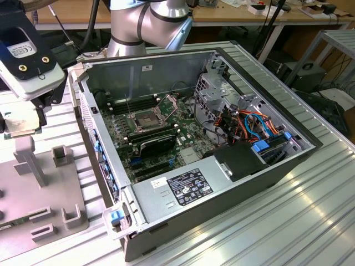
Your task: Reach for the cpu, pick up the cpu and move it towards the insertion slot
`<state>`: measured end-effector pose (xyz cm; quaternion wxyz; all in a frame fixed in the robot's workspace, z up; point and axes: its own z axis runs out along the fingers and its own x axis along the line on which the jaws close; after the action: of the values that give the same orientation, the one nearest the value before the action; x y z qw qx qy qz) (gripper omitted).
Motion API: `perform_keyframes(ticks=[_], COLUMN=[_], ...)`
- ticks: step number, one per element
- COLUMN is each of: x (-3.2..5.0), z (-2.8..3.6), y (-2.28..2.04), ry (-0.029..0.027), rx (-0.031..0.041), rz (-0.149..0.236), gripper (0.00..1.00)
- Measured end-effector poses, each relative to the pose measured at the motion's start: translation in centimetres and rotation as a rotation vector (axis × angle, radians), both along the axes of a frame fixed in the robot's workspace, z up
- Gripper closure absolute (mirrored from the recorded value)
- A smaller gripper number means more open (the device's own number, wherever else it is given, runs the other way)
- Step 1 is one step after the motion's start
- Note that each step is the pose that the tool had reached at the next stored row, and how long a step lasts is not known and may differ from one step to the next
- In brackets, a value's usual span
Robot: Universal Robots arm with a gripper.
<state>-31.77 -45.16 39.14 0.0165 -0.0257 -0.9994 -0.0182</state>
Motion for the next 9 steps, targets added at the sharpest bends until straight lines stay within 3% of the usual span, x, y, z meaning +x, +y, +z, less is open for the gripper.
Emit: perform_keyframes(ticks=[9], x=[0.05], z=[0.0], y=[0.0], ry=[-0.0001], rx=[0.0001], rz=[0.0], gripper=[0.45])
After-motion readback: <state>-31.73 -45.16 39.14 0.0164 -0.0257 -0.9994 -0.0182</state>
